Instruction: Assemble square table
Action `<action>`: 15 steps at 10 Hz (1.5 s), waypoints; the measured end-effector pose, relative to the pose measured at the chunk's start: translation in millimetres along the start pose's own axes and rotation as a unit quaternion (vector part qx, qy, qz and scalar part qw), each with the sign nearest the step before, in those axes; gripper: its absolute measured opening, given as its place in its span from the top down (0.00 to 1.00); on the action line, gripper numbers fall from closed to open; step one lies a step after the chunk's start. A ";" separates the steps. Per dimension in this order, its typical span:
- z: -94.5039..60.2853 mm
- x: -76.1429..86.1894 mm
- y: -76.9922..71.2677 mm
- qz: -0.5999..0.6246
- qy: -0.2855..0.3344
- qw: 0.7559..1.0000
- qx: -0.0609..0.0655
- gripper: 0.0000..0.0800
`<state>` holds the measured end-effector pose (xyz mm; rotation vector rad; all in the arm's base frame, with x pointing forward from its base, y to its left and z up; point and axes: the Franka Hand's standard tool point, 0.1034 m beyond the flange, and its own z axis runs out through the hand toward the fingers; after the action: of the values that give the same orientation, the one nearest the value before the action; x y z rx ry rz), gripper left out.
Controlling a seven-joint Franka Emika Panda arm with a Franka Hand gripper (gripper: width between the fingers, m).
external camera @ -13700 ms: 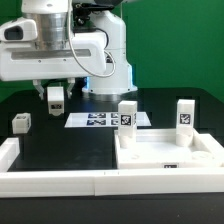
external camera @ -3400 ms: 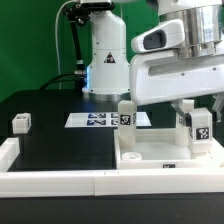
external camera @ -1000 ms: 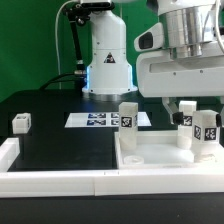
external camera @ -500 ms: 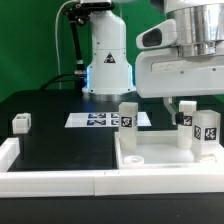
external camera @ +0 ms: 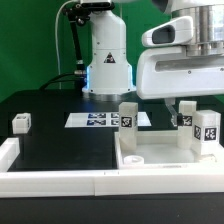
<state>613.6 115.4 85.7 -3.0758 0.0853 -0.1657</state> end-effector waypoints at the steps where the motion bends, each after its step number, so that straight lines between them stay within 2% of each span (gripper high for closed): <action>1: 0.0 0.1 0.2 -0.029 0.000 1.000 0.000 0.19; 3: -0.2 0.9 2.3 -0.030 0.001 1.000 0.000 0.19; 5: -0.2 0.8 2.2 -0.030 0.001 1.000 0.000 0.51; 6: -0.3 0.9 2.2 -0.030 0.001 1.000 0.000 0.51; 7: -0.2 0.9 2.3 -0.023 0.001 1.000 0.000 0.64; 10: -0.2 0.8 2.1 -0.002 0.001 1.000 0.001 0.64; 13: 0.1 0.3 1.7 0.091 0.000 0.996 0.001 0.64; 15: 0.9 -2.1 -0.7 0.219 0.005 0.976 0.003 0.64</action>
Offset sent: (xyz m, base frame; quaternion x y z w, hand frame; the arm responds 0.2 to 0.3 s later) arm 0.0000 0.0000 0.0000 0.0000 0.0000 0.0000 1.0000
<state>611.7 116.3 84.7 -2.9565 0.7497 -0.1564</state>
